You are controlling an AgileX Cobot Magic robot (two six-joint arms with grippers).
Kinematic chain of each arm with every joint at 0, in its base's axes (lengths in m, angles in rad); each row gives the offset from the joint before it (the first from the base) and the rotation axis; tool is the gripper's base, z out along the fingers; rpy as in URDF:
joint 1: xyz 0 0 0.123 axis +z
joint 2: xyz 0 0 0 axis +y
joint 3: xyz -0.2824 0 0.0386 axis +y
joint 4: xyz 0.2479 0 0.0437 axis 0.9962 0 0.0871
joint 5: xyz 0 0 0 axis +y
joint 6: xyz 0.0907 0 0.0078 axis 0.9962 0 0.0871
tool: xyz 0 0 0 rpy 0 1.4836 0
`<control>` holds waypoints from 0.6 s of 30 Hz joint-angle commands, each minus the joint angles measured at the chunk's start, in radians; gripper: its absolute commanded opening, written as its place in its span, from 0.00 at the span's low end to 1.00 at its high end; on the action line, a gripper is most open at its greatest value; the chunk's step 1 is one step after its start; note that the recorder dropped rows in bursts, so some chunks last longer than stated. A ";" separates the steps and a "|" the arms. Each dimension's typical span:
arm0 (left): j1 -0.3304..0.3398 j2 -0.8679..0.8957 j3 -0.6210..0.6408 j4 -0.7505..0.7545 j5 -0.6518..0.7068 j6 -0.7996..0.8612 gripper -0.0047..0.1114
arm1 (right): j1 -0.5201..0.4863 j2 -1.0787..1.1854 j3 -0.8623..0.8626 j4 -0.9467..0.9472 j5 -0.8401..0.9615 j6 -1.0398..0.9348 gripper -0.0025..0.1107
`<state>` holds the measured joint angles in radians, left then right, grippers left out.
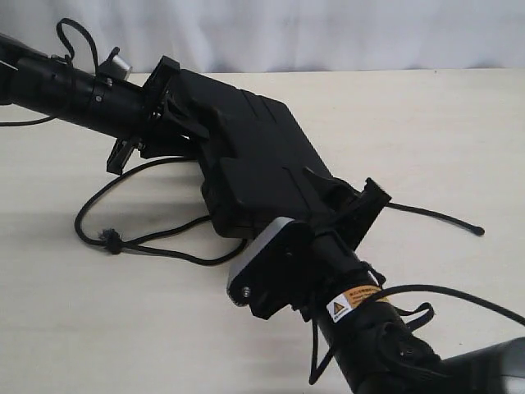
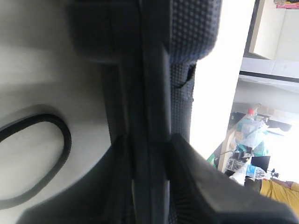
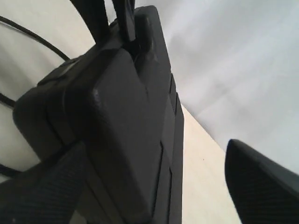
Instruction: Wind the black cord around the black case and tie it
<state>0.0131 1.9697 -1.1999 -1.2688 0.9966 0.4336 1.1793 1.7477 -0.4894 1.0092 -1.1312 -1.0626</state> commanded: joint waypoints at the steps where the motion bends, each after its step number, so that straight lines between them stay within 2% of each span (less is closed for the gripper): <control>1: 0.001 -0.018 -0.013 -0.053 0.051 0.014 0.04 | 0.004 0.014 0.005 0.083 -0.016 -0.013 0.69; 6: 0.001 -0.018 -0.013 -0.049 0.049 0.018 0.04 | 0.010 -0.014 0.005 0.232 -0.019 -0.083 0.69; 9: 0.001 -0.018 -0.013 -0.049 0.049 0.018 0.04 | 0.010 -0.034 0.005 0.258 -0.002 -0.142 0.71; 16: 0.001 -0.018 -0.013 -0.049 0.049 0.041 0.04 | 0.010 -0.049 0.001 0.167 0.182 -0.239 0.95; 18: 0.001 -0.018 -0.013 -0.049 0.049 0.041 0.04 | 0.010 -0.049 0.001 0.145 0.204 -0.234 0.98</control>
<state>0.0131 1.9697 -1.1999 -1.2749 0.9984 0.4518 1.1882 1.7070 -0.4894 1.1960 -0.9707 -1.2824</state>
